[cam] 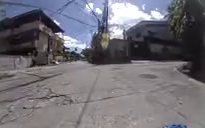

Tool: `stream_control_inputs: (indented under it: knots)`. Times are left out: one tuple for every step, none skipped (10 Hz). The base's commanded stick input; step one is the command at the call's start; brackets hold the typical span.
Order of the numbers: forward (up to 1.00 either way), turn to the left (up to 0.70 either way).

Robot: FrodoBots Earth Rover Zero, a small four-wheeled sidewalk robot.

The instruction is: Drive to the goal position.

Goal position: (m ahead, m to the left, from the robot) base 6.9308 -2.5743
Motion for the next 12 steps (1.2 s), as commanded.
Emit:
stream_control_inputs:
  knots:
    - [1.0, 0.0]
    - [1.0, -0.02]
    - [1.0, -0.19]
    - [1.0, -0.35]
    - [1.0, -0.28]
    - [1.0, -0.11]
    - [1.0, 0.06]
    - [1.0, 0.09]
    - [1.0, 0.06]
    - [1.0, 0.04]
    - [1.0, 0.02]
    - [1.0, 0.0]
